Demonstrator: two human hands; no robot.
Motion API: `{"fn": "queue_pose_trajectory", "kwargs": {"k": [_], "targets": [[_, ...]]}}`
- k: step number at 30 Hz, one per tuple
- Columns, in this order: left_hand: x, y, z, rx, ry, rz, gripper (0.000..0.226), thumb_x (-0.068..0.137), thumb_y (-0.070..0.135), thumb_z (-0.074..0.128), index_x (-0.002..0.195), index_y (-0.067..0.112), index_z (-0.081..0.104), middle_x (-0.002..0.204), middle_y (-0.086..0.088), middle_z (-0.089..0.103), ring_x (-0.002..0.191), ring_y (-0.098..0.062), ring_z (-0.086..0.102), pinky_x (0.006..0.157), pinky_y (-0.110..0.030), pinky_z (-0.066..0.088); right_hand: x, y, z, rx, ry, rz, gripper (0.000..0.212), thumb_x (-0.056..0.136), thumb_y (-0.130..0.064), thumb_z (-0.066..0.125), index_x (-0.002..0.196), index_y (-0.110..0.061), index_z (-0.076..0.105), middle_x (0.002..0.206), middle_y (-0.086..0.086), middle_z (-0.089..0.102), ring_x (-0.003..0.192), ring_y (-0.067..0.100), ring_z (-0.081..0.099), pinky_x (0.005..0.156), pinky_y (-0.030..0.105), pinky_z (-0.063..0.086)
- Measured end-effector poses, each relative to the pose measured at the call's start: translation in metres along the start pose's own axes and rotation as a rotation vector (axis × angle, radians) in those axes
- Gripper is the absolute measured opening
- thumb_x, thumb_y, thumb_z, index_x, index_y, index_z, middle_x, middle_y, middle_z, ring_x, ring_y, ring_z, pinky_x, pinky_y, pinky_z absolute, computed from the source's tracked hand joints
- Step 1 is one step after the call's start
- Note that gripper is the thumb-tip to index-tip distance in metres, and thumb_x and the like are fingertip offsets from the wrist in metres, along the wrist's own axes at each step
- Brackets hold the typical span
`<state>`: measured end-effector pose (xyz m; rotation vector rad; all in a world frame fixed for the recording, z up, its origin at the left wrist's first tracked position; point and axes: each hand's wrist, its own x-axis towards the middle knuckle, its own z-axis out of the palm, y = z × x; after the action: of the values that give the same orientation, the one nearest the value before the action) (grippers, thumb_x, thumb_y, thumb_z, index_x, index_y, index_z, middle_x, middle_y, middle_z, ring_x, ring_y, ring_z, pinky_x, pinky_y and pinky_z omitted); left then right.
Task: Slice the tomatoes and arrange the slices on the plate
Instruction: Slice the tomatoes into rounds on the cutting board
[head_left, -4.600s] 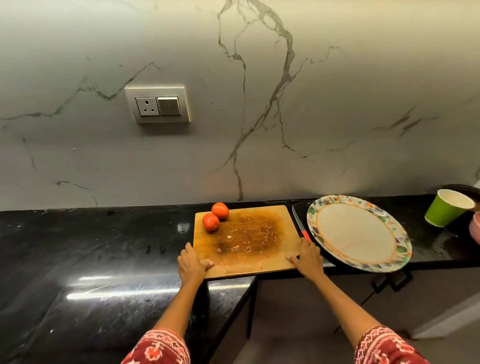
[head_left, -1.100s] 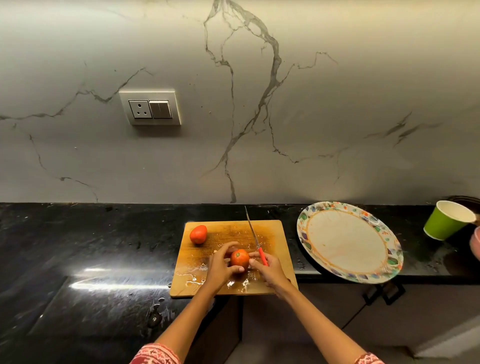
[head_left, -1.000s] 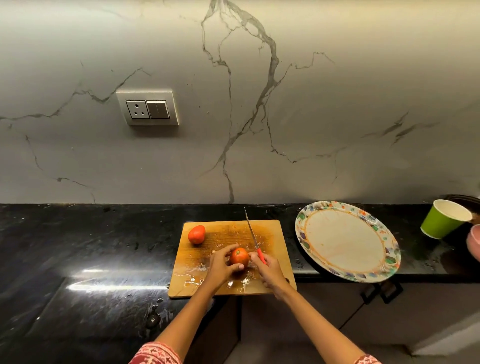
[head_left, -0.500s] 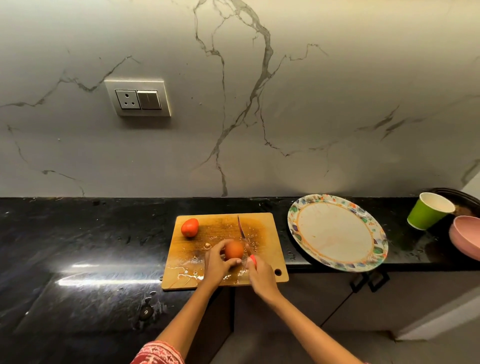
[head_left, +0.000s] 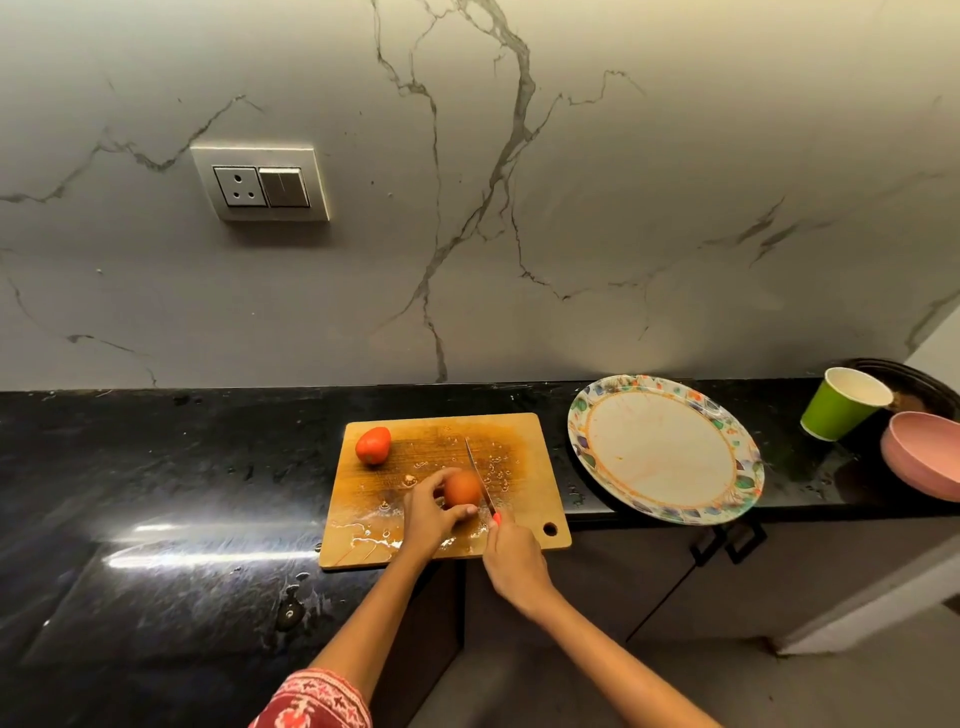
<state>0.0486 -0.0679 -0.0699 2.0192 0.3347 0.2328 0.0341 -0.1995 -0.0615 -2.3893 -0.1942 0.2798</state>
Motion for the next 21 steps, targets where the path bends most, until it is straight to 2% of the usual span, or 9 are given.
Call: {"fn": "queue_pose_trajectory", "kwargs": {"k": [8, 12, 17, 21], "targets": [[0.001, 0.0, 0.0, 0.021, -0.011, 0.031, 0.053, 0.064, 0.003, 0.08, 0.113, 0.011, 0.062, 0.12, -0.006, 0.058, 0.109, -0.02, 0.053, 0.085, -0.028, 0.048, 0.008, -0.015, -0.006, -0.077, 0.003, 0.028, 0.029, 0.101, -0.022, 0.031, 0.115, -0.006, 0.052, 0.111, 0.014, 0.062, 0.103, 0.03, 0.06, 0.077, 0.035, 0.045], [0.001, 0.001, 0.0, 0.044, -0.02, 0.056, 0.052, 0.063, 0.005, 0.081, 0.112, 0.011, 0.062, 0.118, -0.005, 0.059, 0.107, -0.017, 0.052, 0.084, -0.025, 0.047, 0.014, -0.017, -0.005, -0.081, -0.01, 0.042, 0.029, 0.101, -0.022, 0.033, 0.116, -0.006, 0.051, 0.113, 0.014, 0.061, 0.105, 0.03, 0.059, 0.079, 0.035, 0.046], [0.004, 0.0, 0.003, 0.061, -0.008, 0.0, 0.055, 0.064, 0.009, 0.081, 0.115, 0.015, 0.06, 0.122, -0.005, 0.056, 0.112, -0.021, 0.052, 0.09, -0.034, 0.049, -0.001, -0.005, -0.001, -0.078, -0.013, 0.028, 0.031, 0.101, -0.022, 0.031, 0.125, -0.009, 0.044, 0.117, 0.013, 0.059, 0.108, 0.03, 0.058, 0.082, 0.037, 0.046], [0.002, 0.001, 0.001, 0.065, -0.023, 0.036, 0.053, 0.063, 0.005, 0.081, 0.112, 0.011, 0.062, 0.118, -0.004, 0.058, 0.108, -0.017, 0.052, 0.085, -0.023, 0.046, 0.003, -0.009, -0.001, -0.08, -0.027, 0.047, 0.032, 0.102, -0.023, 0.028, 0.121, -0.007, 0.048, 0.116, 0.015, 0.059, 0.108, 0.031, 0.058, 0.083, 0.037, 0.045]]}}
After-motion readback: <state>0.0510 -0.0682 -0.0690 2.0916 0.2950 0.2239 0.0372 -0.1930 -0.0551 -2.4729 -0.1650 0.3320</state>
